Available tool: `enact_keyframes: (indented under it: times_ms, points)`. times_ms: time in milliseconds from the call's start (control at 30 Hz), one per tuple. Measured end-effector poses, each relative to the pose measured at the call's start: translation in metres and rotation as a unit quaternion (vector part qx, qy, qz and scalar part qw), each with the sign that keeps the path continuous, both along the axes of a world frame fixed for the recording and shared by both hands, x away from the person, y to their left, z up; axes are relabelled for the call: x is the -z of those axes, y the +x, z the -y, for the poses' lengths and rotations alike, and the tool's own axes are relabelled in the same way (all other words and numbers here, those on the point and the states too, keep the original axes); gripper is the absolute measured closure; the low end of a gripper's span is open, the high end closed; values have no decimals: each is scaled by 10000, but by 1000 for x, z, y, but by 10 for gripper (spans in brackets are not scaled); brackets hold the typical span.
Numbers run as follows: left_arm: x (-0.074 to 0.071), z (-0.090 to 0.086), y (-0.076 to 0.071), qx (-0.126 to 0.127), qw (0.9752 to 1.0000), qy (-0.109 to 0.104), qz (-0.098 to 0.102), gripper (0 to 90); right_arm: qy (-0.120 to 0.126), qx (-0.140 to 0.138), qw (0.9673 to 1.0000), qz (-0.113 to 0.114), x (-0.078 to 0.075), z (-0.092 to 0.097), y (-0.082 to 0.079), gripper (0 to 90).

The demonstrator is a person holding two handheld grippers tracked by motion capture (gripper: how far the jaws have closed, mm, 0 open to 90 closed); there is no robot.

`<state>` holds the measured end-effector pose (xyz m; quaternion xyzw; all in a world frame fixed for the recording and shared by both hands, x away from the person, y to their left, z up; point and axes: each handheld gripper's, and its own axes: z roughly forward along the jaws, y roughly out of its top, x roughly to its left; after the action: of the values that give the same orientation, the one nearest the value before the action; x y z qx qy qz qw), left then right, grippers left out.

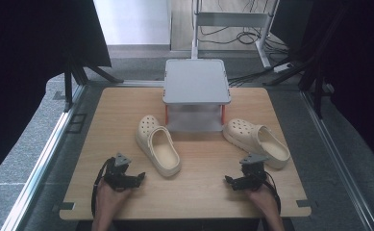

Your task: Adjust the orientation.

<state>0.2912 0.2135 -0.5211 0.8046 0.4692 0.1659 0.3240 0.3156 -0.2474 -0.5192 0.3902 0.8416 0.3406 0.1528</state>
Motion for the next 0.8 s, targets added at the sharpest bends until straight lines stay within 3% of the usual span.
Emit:
enact_keyframes:
  times_ms: [300, 400, 800]
  points:
    - [0, 1, 1, 28, 10000, 25, -44, 56, -1, -77, 10000, 6, 0, -1, -1, 0]
    - [1, 1, 0, -67, 9999, 66, -119, 0, 0, -78, 10000, 6, 0, -1, -2, 0]
    - [1, -3, -4, -258, 9996, 74, -92, 17, -40, -77, 9999, -78, -2, -1, -1, 0]
